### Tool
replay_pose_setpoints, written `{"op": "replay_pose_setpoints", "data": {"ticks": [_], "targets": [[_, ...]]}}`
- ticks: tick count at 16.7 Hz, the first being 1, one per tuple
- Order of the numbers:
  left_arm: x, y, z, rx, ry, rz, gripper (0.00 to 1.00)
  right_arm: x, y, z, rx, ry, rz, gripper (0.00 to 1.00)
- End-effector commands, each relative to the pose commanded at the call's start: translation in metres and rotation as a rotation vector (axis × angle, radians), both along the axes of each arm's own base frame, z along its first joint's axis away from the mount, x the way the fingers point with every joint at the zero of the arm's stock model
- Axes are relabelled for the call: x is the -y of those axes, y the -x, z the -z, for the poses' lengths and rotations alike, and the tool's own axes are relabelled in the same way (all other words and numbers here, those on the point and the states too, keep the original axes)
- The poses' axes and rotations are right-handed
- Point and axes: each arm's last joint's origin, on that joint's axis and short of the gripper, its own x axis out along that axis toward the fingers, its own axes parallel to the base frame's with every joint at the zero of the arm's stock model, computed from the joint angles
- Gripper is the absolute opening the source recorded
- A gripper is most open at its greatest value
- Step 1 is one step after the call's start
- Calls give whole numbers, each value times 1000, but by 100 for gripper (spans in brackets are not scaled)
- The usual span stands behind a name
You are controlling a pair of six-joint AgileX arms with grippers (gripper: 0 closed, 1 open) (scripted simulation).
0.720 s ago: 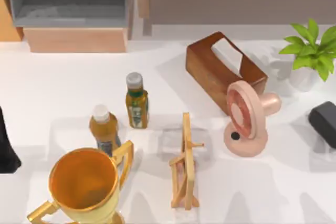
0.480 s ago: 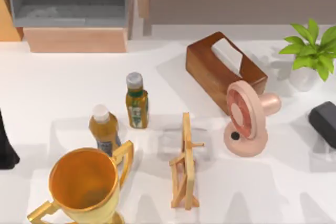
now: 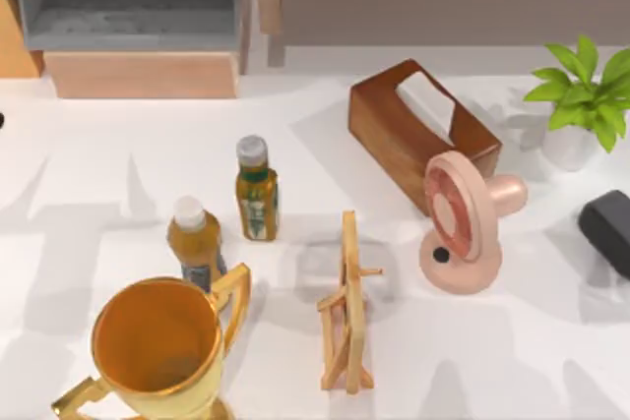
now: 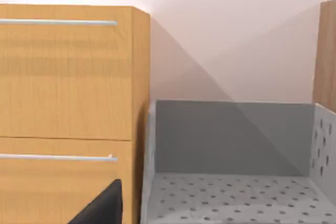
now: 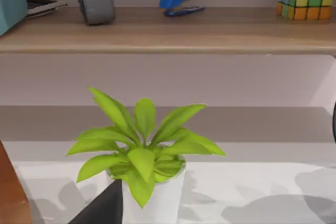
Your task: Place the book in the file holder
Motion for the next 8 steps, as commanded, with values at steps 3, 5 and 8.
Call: {"op": "replay_pose_setpoints", "data": {"ticks": [3, 5, 8], "targets": [[27, -42, -53, 46, 30, 2, 100, 0, 0, 0, 0, 0, 0, 100], [57, -81, -78, 59, 50, 8, 100, 0, 0, 0, 0, 0, 0, 100], [121, -145, -89, 49, 70, 22, 100, 0, 0, 0, 0, 0, 0, 100]]}}
